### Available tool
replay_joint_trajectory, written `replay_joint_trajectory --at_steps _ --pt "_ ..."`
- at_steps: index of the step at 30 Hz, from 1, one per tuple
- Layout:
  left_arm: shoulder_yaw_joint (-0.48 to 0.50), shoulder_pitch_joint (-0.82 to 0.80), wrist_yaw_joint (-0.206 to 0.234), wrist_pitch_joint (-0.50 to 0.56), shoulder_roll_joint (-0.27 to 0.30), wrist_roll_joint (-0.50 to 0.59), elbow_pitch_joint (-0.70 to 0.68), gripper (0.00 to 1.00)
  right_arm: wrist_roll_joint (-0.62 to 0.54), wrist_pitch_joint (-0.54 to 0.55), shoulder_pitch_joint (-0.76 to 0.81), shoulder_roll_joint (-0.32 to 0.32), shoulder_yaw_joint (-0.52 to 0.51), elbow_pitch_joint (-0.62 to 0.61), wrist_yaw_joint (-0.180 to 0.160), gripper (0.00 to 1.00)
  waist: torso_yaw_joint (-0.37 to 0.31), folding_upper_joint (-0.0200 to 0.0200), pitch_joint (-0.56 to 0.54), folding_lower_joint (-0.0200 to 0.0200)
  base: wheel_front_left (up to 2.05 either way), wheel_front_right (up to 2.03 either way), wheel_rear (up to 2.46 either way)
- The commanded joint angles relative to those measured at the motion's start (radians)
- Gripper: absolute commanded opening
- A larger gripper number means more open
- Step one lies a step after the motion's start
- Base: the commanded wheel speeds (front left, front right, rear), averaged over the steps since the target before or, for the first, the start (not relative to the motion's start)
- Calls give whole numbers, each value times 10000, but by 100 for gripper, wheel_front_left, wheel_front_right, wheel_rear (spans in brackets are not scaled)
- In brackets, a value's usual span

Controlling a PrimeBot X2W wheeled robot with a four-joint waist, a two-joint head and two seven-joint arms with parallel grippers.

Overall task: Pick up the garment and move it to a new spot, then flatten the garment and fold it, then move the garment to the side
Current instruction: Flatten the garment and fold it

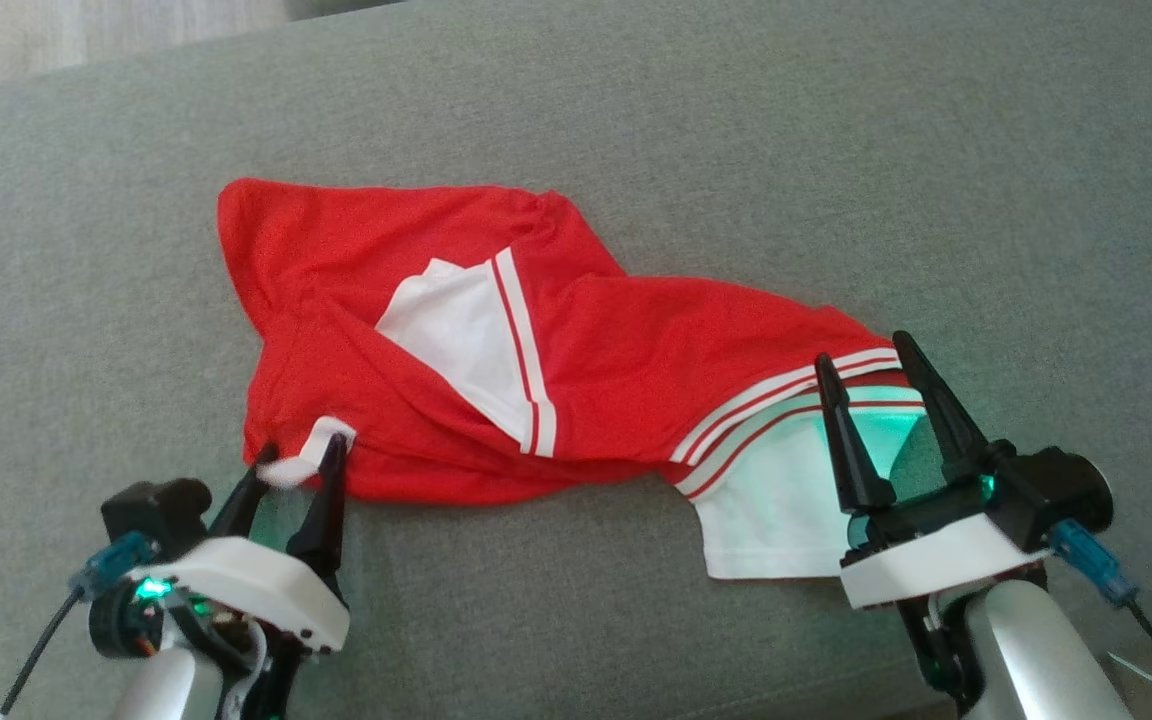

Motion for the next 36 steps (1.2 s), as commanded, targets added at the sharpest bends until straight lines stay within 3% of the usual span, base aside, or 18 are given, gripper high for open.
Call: replay_joint_trajectory --at_steps 1,9,12,16,21,23,25,36 --pt "406 -425 13 10 225 22 -209 100 -8 -109 -127 -71 208 -319 -7 100 -69 0 47 1 0 0 0" --pt "301 -485 -140 136 311 -103 -110 100 -18 -109 -90 -37 137 -314 -7 100 -169 0 85 1 0 0 0" --pt "241 -478 -147 148 281 -128 -199 74 -26 -109 -83 -34 89 -308 -7 100 -143 0 63 1 0 0 0" --pt "187 -440 -163 137 283 -150 -303 50 -44 -109 -89 -30 75 -292 -7 100 -85 0 28 1 0 0 0" --pt "128 -377 -192 2 261 -172 -501 37 -76 -109 -44 -37 73 -274 -7 100 45 0 -79 1 0 0 0" --pt "99 -327 -189 -24 236 -190 -613 25 -87 -109 -35 -41 58 -260 -7 100 88 0 -131 1 0 0 0" --pt "61 -202 -169 -38 207 -210 -740 3 -96 -109 -3 -43 37 -247 -7 100 133 0 -219 1 0 0 0" --pt "-337 1329 -64 -169 77 -264 -1569 0 -132 -109 290 -122 -58 -256 -7 100 675 0 -712 1 0 0 0"
